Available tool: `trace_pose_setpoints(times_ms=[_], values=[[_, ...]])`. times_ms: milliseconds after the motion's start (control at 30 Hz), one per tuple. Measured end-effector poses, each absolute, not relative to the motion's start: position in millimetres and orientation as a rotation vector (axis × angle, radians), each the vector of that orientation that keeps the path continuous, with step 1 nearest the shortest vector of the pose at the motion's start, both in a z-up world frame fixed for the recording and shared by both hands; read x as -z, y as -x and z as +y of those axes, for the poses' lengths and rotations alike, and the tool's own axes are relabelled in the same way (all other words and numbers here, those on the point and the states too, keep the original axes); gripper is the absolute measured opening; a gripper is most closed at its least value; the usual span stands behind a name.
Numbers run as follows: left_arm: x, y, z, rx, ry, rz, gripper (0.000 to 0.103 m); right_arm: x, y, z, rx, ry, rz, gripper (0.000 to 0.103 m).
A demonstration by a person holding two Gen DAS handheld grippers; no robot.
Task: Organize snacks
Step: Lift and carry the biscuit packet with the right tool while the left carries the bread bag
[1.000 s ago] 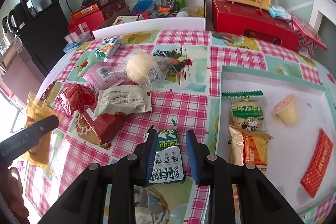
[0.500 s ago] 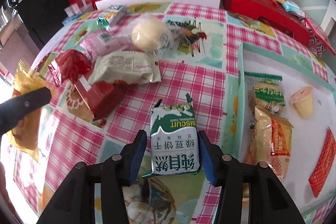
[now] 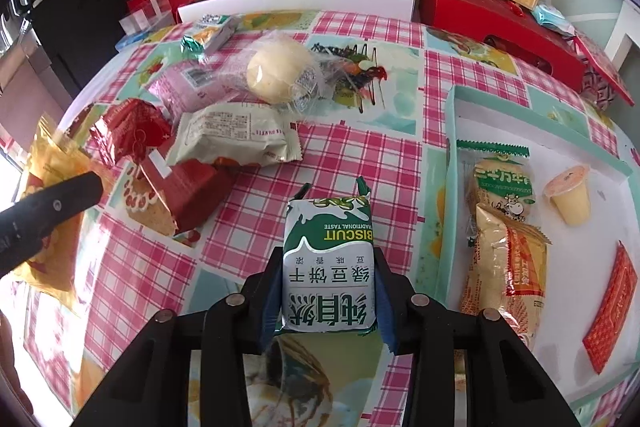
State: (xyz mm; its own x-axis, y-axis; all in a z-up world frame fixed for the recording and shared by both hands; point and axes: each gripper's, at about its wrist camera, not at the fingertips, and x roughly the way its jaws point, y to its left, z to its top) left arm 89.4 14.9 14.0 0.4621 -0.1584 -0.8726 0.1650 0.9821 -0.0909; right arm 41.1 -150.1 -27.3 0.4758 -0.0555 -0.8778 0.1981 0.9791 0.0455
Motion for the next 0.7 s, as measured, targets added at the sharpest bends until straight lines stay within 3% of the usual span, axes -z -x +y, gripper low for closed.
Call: trace_pose_setpoints(times_ms=[700], values=[[-36, -68, -35, 0.310, -0.061, 1.009, 0.051, -27, -8, -206, 0.259, -0.264, 0.904, 0.043]])
